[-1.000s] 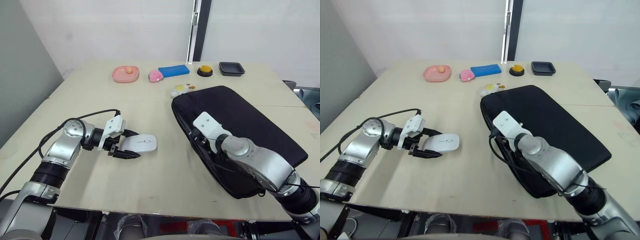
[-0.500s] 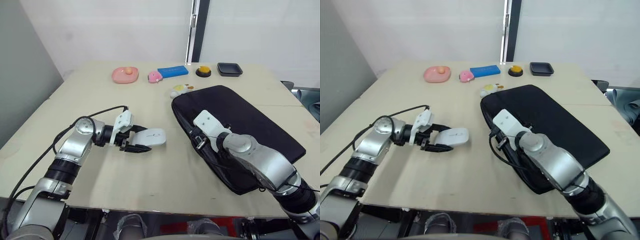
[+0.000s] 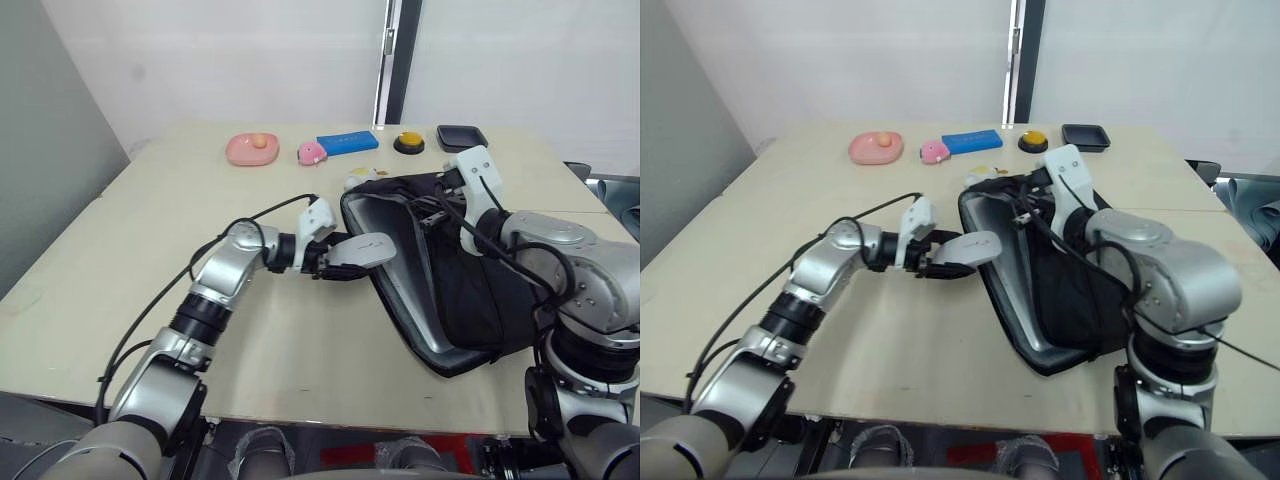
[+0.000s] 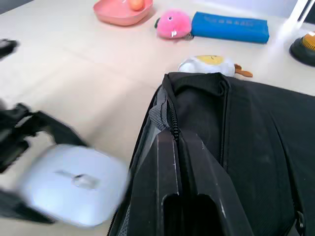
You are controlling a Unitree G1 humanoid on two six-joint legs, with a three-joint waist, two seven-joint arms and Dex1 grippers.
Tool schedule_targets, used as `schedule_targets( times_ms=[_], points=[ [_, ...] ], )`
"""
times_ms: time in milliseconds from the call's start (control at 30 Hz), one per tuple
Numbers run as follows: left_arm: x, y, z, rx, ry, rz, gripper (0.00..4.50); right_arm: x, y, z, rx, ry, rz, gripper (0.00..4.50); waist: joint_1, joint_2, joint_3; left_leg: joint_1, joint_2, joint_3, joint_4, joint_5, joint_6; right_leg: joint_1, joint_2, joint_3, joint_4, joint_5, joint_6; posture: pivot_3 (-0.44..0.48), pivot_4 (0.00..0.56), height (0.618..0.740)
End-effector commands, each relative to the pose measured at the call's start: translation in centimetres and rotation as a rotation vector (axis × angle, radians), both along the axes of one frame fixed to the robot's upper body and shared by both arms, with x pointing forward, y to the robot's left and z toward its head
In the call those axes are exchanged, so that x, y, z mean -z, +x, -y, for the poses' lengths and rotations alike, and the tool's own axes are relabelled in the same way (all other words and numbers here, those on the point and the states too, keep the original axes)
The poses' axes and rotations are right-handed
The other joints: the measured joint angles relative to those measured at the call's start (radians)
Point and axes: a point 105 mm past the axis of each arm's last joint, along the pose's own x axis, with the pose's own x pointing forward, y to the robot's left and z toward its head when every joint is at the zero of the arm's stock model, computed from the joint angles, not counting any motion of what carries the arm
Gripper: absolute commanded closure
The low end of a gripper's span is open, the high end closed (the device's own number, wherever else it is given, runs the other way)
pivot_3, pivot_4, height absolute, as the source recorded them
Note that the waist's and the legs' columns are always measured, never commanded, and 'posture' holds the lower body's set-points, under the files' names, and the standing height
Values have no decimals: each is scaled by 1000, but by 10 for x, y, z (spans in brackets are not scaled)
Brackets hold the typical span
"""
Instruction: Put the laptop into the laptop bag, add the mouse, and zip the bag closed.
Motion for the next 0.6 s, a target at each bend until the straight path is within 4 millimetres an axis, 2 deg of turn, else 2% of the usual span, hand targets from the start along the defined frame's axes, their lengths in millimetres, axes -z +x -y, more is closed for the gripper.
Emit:
schedule_targets(
  times_ms=[33, 300, 600],
  points=[
    [-9, 3, 14, -4, -1, 38, 1624, -26, -2, 10, 12, 35, 85, 4436, 0, 0, 0, 0, 0, 0, -1, 1, 1, 0, 0, 0, 0, 0, 0, 0, 150, 740],
    [0, 17, 37, -81, 52, 72, 1624, -25, -1, 5, -17, 45, 77, 4436, 5, 1, 1, 0, 0, 0, 0, 0, 0, 0, 0, 0, 0, 0, 0, 0, 150, 740],
    [0, 24, 71, -139, -2, 78, 1624, -15, -1, -4, -32, 44, 47, 4436, 3, 1, 1, 0, 0, 0, -1, 1, 1, 0, 0, 0, -1, 0, 0, 0, 150, 740]
  ],
)
